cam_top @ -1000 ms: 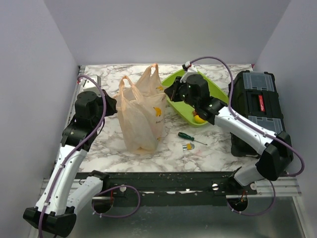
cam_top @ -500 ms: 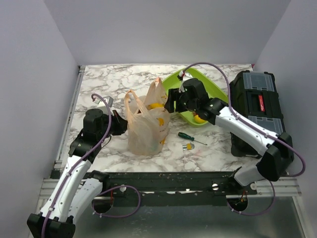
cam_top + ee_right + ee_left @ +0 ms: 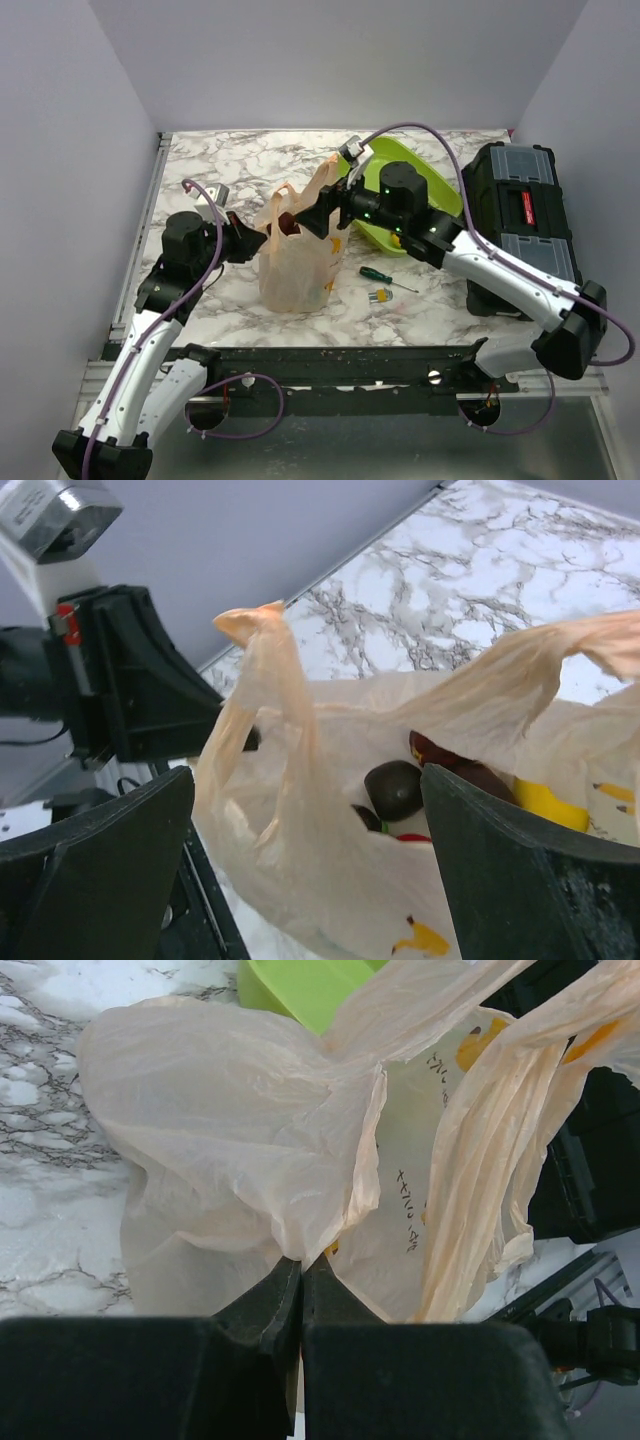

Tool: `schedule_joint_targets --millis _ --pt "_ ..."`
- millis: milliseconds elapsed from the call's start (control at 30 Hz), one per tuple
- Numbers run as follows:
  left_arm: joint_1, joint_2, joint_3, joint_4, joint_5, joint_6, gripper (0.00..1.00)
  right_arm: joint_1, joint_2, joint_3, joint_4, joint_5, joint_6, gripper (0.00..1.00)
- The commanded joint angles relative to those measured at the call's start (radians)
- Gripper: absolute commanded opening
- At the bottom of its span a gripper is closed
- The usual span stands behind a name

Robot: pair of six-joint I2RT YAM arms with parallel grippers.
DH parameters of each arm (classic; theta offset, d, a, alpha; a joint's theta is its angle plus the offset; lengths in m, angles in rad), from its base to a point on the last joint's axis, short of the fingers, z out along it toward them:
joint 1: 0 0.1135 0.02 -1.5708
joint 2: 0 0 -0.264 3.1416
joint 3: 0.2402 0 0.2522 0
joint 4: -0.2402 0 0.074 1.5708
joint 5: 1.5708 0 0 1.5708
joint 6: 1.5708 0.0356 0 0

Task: Take the fake fruits out of the plastic bag

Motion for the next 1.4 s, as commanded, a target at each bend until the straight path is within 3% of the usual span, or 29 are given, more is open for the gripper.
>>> schedule_joint_targets --millis 0,100,300,467,600,767,900,1033,1200,1367 --pt "0.006 0.014 0.020 0.016 0.046 0.021 0.00 0.001 0.093 0.032 0.156 0.019 0.076 0.98" --pt "0.006 0.030 0.028 0.014 0.049 0.022 0.00 0.001 0.154 0.076 0.172 -0.020 0.085 0.93" --pt "0.006 0.094 0.076 -0.040 -0.074 -0.036 0.00 0.014 0.139 0.017 0.266 -0.403 0.135 0.24" --pt "0.013 0.168 0.132 -0.028 -0.095 -0.101 0.00 0.179 0.055 -0.065 0.152 -0.407 0.099 0.12" --pt "0.016 0.208 0.148 0.001 -0.058 -0.131 0.00 0.355 -0.011 -0.266 0.192 -0.110 0.102 0.12" --pt "0.018 0.212 0.122 0.011 0.005 -0.054 0.00 0.453 0.032 -0.500 0.333 0.193 0.142 0.23" --pt "0.020 0.171 0.110 -0.055 -0.025 0.045 0.00 0.453 0.190 -0.481 0.247 0.393 0.217 0.24" --pt "0.019 0.126 0.067 -0.058 -0.049 0.110 0.00 0.453 0.204 -0.506 0.294 0.383 0.260 0.29" --pt "0.019 0.114 0.038 -0.060 -0.019 0.134 0.00 0.453 0.141 -0.512 0.240 0.369 0.235 0.63" --pt "0.019 0.114 0.016 -0.053 0.019 0.158 0.00 0.453 0.019 -0.494 0.187 0.371 0.228 0.81"
